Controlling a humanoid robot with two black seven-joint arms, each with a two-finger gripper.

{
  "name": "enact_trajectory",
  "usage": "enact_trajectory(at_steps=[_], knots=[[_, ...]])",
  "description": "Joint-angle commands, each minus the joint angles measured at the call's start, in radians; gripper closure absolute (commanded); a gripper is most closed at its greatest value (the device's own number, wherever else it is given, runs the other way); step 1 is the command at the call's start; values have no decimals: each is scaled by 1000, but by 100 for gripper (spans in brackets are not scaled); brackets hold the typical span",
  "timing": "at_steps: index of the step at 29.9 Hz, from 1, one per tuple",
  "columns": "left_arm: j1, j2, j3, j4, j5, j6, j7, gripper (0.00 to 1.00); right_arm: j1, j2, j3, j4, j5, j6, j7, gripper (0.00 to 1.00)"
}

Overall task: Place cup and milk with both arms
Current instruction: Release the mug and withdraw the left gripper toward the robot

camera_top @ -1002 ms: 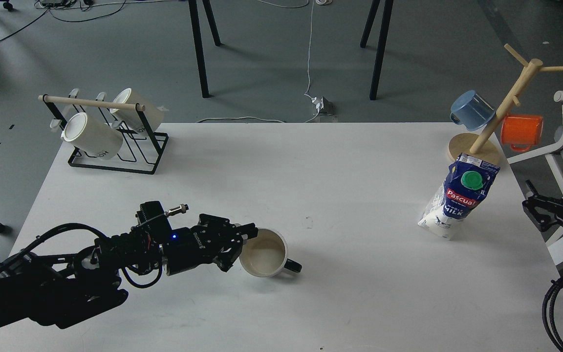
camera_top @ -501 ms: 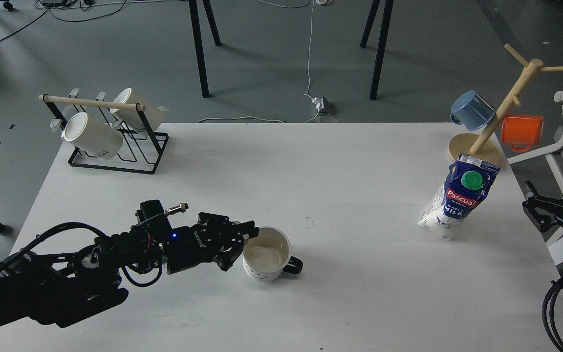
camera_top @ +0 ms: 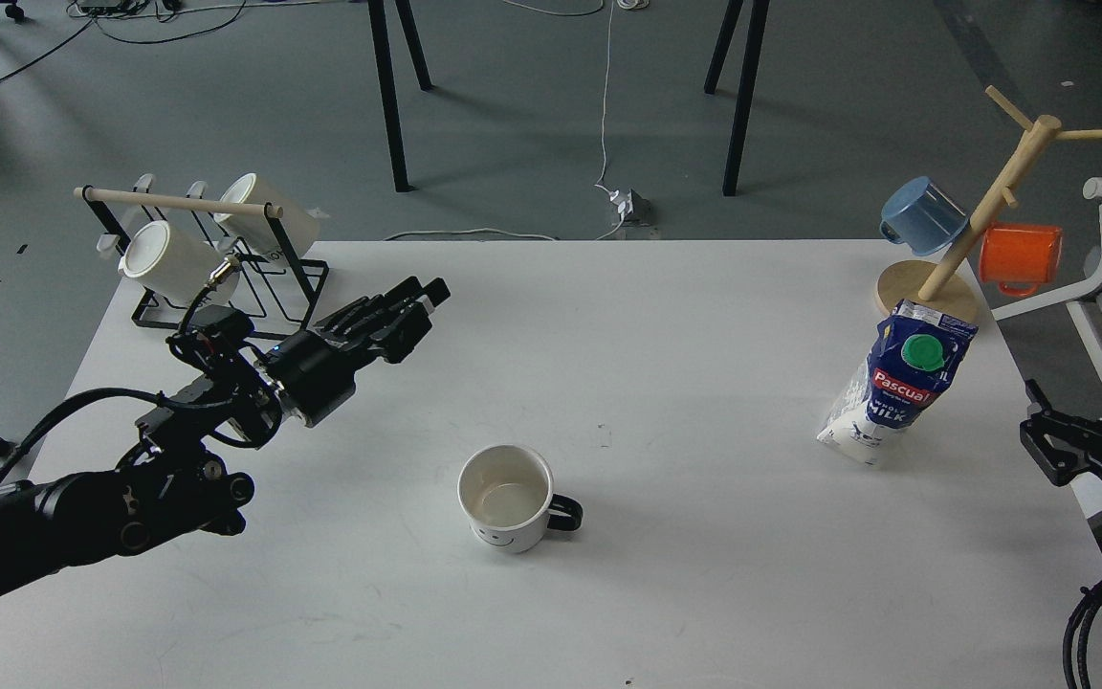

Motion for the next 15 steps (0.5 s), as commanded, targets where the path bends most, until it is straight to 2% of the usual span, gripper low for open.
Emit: enact_trajectory(at_steps=[1, 4, 8, 11, 15], knots=[[53, 40, -55, -26, -132, -6, 0, 46, -97, 12, -9, 76, 44, 0, -2, 1], [109, 66, -129, -59, -196, -29, 0, 46, -163, 32, -15, 127, 44, 0, -2, 1], [214, 80, -273, -125, -221, -107, 0, 45, -238, 122, -26, 178, 32, 0, -3, 1], [280, 72, -368, -139, -221, -133, 0, 41, -243, 164, -66, 178, 27, 0, -3, 1], [295, 64, -374, -140, -219, -133, 0, 38, -206, 219, -98, 153, 13, 0, 0, 1]])
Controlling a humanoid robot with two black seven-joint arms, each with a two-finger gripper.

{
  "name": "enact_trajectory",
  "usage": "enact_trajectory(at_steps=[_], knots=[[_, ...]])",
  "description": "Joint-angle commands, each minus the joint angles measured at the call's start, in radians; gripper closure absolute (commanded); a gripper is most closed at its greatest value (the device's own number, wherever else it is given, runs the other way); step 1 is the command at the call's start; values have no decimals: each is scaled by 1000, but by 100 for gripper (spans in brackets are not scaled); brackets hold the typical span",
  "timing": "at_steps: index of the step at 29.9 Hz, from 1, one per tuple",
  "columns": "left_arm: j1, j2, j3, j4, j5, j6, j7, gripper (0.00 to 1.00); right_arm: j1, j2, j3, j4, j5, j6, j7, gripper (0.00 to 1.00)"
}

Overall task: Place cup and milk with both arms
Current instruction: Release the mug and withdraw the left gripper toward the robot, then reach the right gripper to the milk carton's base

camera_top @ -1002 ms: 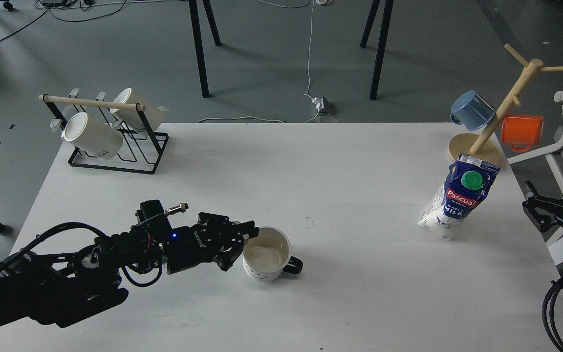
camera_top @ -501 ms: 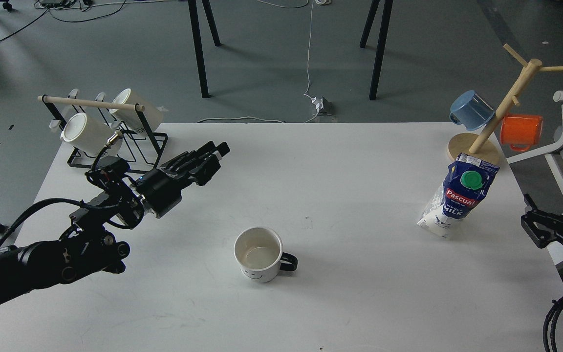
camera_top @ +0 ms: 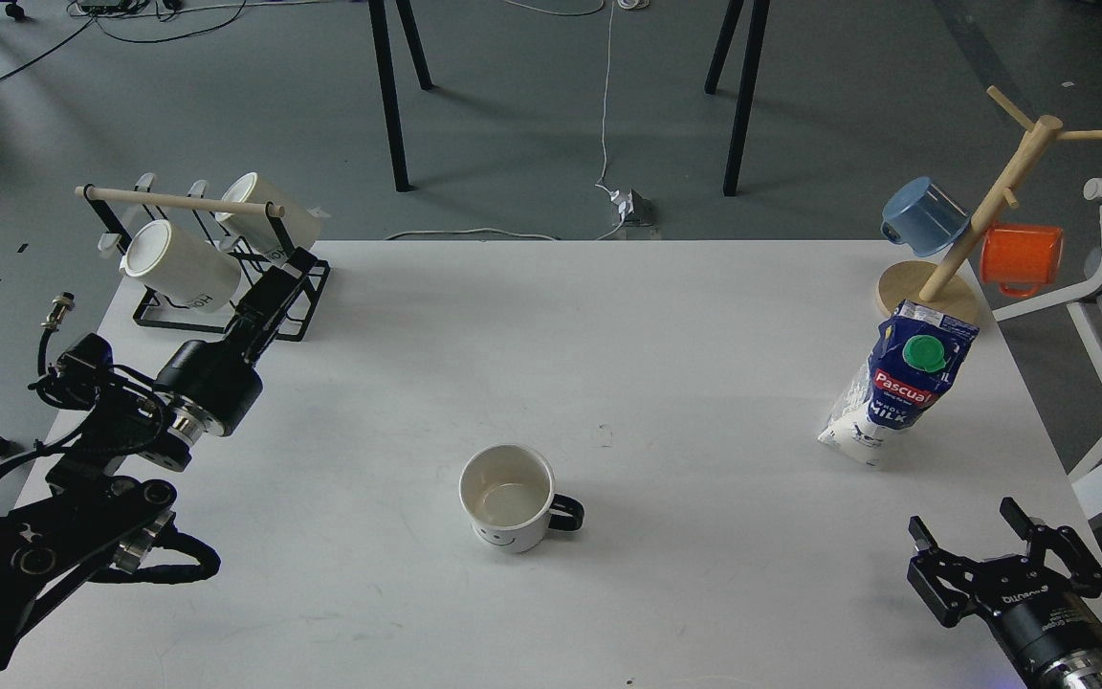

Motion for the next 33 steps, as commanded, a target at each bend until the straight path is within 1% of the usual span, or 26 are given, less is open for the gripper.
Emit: enact_trajectory(at_steps=[1, 4, 13, 18, 24, 33], knots=[[15, -5, -8, -2, 1, -2, 0, 37, 38, 66, -24, -23, -19, 0, 2, 1], [15, -5, -8, -2, 1, -2, 0, 36, 61, 110, -24, -29, -28, 0, 4, 1], [25, -5, -5, -4, 3, -1, 0, 36, 128, 189, -22, -62, -31, 0, 12, 1], [45, -5, -5, -4, 4, 1, 0, 36, 158, 190, -7, -66, -31, 0, 13, 1], [74, -4, -5, -4, 6, 1, 0, 35, 210, 193, -7, -114, -30, 0, 15, 1], [76, -4, -5, -4, 4, 4, 0, 35, 254, 196, 27, -183, -27, 0, 25, 1]])
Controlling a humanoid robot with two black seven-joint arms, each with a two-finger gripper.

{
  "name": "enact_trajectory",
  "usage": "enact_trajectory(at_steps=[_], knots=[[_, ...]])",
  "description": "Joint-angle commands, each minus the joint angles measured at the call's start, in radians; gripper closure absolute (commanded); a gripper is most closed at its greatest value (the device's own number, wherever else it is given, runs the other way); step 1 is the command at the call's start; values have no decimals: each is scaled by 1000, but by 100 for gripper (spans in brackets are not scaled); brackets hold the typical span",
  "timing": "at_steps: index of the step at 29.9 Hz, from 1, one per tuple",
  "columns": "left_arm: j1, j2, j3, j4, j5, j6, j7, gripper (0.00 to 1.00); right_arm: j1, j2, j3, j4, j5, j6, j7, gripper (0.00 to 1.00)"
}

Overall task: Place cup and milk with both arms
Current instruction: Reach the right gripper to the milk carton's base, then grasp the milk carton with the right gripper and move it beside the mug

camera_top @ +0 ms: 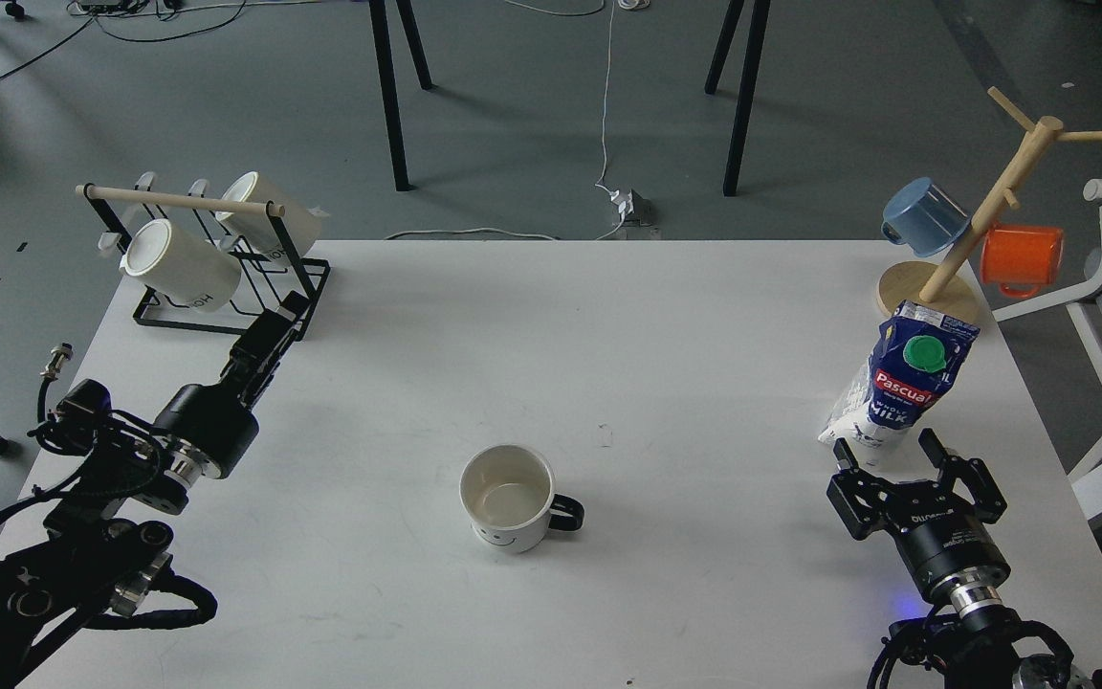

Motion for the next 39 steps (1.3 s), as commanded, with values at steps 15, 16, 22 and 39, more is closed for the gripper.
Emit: enact_trajectory(at_steps=[15, 16, 22, 39], knots=[[6, -3, 0, 3, 1, 1, 0, 35, 123, 51, 20, -127, 5, 0, 1, 1], [6, -3, 0, 3, -1, 1, 0, 35, 130, 57, 18, -136, 5, 0, 0, 1], [8, -1, 0, 8, -1, 1, 0, 34, 155, 83, 23, -181, 5, 0, 1, 1], [11, -3, -2, 15, -1, 1, 0, 34, 167, 85, 23, -198, 5, 0, 8, 43]])
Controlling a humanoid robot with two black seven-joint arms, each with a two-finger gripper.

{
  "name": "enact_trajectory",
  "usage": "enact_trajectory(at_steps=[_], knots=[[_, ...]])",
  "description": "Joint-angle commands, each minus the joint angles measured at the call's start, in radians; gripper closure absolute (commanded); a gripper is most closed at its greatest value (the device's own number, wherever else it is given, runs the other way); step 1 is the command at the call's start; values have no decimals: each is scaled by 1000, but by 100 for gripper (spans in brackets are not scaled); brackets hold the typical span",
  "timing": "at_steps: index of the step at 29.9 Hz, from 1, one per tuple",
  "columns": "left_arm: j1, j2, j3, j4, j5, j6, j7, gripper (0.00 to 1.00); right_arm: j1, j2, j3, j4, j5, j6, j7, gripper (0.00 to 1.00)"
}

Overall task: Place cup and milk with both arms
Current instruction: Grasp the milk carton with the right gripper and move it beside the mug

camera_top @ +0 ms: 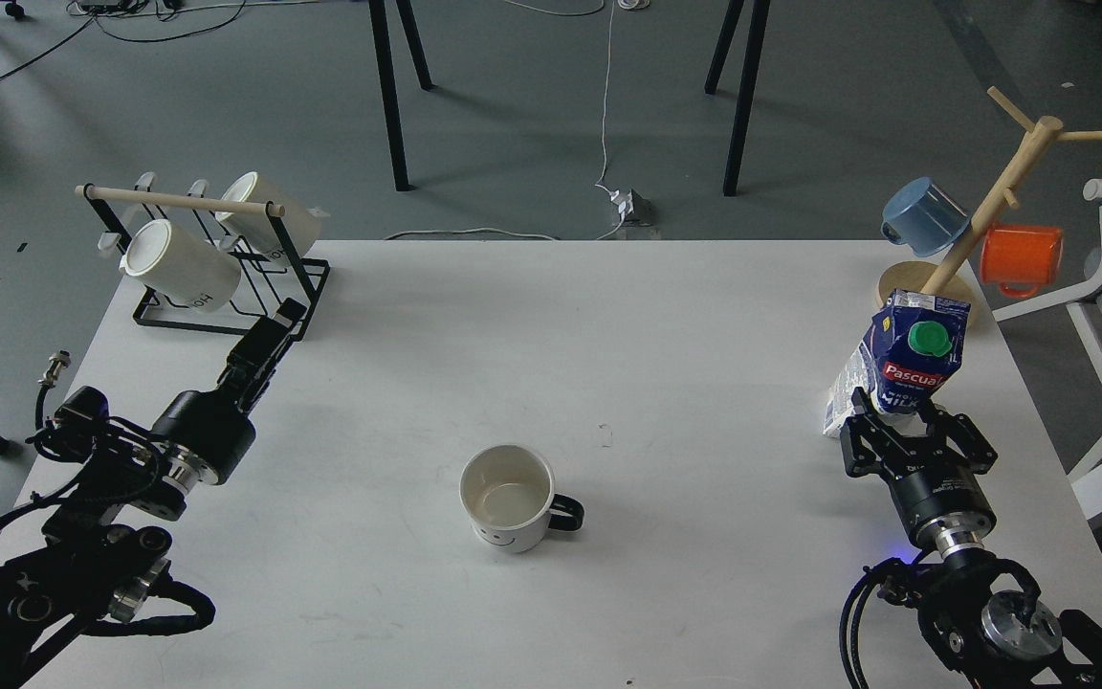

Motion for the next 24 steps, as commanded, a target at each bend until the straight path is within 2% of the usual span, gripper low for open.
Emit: enact_trajectory(at_steps=[1, 6, 15, 24], knots=[[0, 1, 0, 0, 0, 0, 0, 34, 0, 0, -4, 0, -1, 0, 0, 46], [0, 0, 0, 2, 0, 0, 0, 34, 0, 0, -9, 0, -3, 0, 0, 59], [0, 0, 0, 10, 0, 0, 0, 34, -6, 0, -62, 27, -11, 0, 0, 61], [2, 0, 0, 10, 0, 0, 0, 34, -8, 14, -159, 164, -78, 0, 0, 62]])
